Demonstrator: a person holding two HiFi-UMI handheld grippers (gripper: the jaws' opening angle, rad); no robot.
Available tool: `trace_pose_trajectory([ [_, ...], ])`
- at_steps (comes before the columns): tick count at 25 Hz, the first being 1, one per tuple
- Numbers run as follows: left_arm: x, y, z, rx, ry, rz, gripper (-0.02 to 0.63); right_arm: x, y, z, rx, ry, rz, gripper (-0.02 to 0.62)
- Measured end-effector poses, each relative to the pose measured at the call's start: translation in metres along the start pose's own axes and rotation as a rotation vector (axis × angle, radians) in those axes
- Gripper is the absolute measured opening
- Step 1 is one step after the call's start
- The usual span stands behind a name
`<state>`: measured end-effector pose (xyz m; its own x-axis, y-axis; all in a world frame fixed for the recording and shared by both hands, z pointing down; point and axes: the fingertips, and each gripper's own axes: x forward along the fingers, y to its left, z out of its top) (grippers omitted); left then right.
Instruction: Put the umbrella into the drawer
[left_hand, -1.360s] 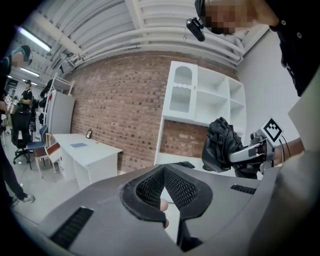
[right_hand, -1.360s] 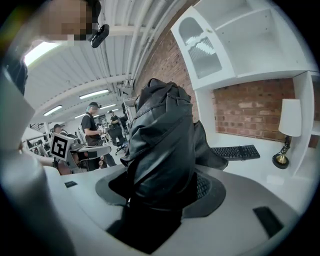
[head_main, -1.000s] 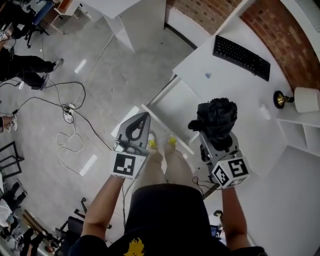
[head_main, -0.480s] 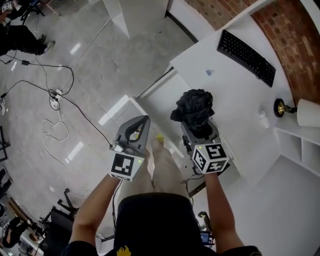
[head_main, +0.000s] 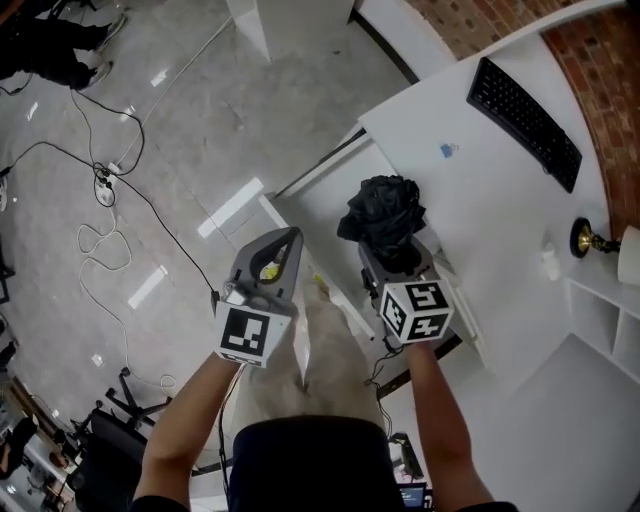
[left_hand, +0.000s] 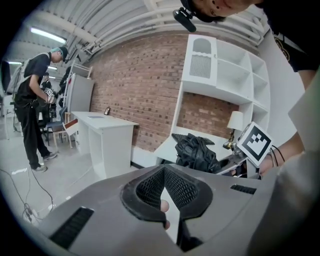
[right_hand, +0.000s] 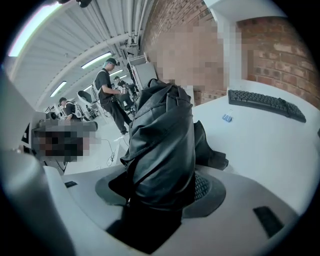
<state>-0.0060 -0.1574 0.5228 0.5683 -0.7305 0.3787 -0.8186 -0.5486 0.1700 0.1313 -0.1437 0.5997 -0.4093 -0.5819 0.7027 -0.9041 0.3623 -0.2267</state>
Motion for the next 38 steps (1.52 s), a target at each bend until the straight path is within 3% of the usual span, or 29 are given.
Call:
trace_pose_trajectory([
  [13,0.038,0.026,-0.027,-0.121,-0.044,0.037,0.017,0.094,-0.035,-0.061,0.023,0.089,-0.018,0.258],
  [31,0.056,0.032,-0.063,-0.133,-0.002,0.047,0.017,0.159,-0.06,-0.109,0.049,0.223,-0.024,0.258],
  [38,0.06,0.042,-0.069,-0.163,-0.002,0.087,0.017,0.179,-0.057,-0.123,0.028,0.275,-0.017,0.258],
])
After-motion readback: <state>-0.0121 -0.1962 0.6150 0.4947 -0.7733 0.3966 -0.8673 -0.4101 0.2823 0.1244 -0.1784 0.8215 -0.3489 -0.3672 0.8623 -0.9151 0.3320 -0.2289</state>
